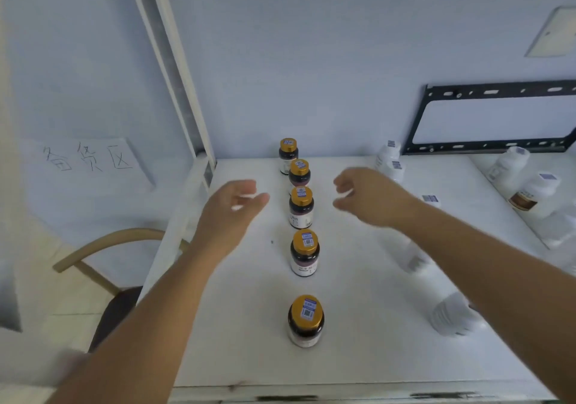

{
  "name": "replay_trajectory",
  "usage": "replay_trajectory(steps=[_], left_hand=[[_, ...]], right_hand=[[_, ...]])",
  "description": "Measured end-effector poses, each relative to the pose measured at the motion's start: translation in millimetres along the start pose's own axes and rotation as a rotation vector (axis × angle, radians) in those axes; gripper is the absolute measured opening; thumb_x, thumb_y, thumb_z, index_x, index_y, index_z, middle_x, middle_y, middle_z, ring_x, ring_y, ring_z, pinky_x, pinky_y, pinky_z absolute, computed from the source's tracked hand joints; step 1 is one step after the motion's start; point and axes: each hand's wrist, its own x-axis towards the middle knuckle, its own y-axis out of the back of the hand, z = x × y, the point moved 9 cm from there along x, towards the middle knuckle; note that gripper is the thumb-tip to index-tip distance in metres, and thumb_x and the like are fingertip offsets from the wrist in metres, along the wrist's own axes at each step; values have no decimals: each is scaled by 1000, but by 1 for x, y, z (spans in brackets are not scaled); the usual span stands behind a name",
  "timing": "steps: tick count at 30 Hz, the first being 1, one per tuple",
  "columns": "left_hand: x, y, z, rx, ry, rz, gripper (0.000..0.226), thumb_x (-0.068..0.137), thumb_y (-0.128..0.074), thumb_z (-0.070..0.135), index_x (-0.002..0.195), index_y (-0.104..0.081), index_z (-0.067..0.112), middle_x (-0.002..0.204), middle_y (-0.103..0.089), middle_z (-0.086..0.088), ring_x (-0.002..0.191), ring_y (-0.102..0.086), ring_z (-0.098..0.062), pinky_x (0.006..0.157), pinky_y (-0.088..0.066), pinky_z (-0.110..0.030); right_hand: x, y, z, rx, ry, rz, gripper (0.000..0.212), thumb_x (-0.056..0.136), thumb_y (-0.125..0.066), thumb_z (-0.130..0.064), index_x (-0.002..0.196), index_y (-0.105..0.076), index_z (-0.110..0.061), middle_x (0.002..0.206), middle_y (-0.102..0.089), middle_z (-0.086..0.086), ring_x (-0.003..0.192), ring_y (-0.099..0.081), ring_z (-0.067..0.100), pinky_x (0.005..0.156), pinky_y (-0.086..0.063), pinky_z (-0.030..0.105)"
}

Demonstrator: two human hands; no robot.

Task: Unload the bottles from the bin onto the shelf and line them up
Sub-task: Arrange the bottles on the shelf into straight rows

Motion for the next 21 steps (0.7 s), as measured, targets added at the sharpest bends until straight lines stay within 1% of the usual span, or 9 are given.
replay_trajectory(steps=[3, 7, 9, 11, 12, 14, 16, 19, 21], left_hand=[[65, -25, 0, 23, 83, -79, 43, 86, -75, 42, 126, -65, 30, 124, -67, 13, 98, -62, 2, 83, -47, -23], [132, -61, -9, 84, 130, -140, 72, 82, -80, 40, 145, -50, 20, 144, -55, 2, 120, -56, -15, 91, -48, -30], [156, -70, -13, 140, 120, -133, 87, 77, -84, 41, 150, -42, 18, 152, -48, -1, 130, -51, -19, 103, -47, -40], [175, -81, -20, 194, 109, -180, 95, 75, -86, 40, 153, -37, 18, 156, -43, -3, 135, -50, -22, 109, -44, -45], [181, -87, -24, 216, 100, -210, 94, 75, -87, 38, 153, -37, 19, 156, -43, -3, 133, -52, -22, 109, -44, -44], [189, -97, -26, 248, 56, -229, 81, 80, -84, 31, 149, -43, 21, 151, -50, -3, 129, -56, -23, 105, -45, -40], [192, -103, -23, 277, -6, -195, 62, 86, -77, 21, 142, -52, 22, 141, -59, -2, 125, -59, -21, 100, -46, -35], [194, -106, -21, 287, -37, -149, 51, 89, -69, 11, 137, -56, 21, 132, -64, -3, 118, -61, -21, 100, -49, -39], [196, -107, -22, 287, -35, -155, 50, 89, -66, 7, 137, -56, 20, 130, -65, -4, 116, -62, -22, 100, -50, -41]], right_hand=[[44, 10, 5, 46, 15, 12, 45, 88, -72, -31, 128, -59, -15, 122, -65, 0, 105, -63, 17, 86, -52, 29], [87, -22, 18, 108, 5, -102, 57, 85, -75, -34, 135, -51, -18, 130, -61, 1, 109, -62, 20, 82, -54, 31], [101, -33, 18, 107, 30, -94, 62, 83, -76, -36, 137, -50, -18, 132, -60, 2, 111, -61, 20, 86, -53, 32], [117, -44, 17, 114, 48, -82, 67, 81, -78, -38, 138, -49, -17, 133, -60, 2, 113, -61, 20, 90, -51, 32], [122, -49, 17, 118, 54, -81, 68, 81, -78, -39, 138, -48, -16, 133, -60, 2, 113, -61, 20, 91, -50, 32], [130, -58, 16, 101, 71, -76, 65, 81, -77, -40, 135, -51, -16, 130, -61, 1, 112, -61, 20, 92, -51, 34], [134, -64, 12, 64, 114, -67, 51, 83, -74, -39, 125, -56, -17, 120, -65, 1, 106, -62, 21, 88, -51, 34], [137, -66, 5, 49, 169, -45, 31, 83, -74, -37, 101, -55, -22, 97, -64, -3, 89, -60, 19, 66, -43, 25], [137, -65, 2, 54, 175, -34, 31, 81, -75, -38, 96, -51, -24, 90, -59, -5, 82, -55, 17, 57, -33, 18]])
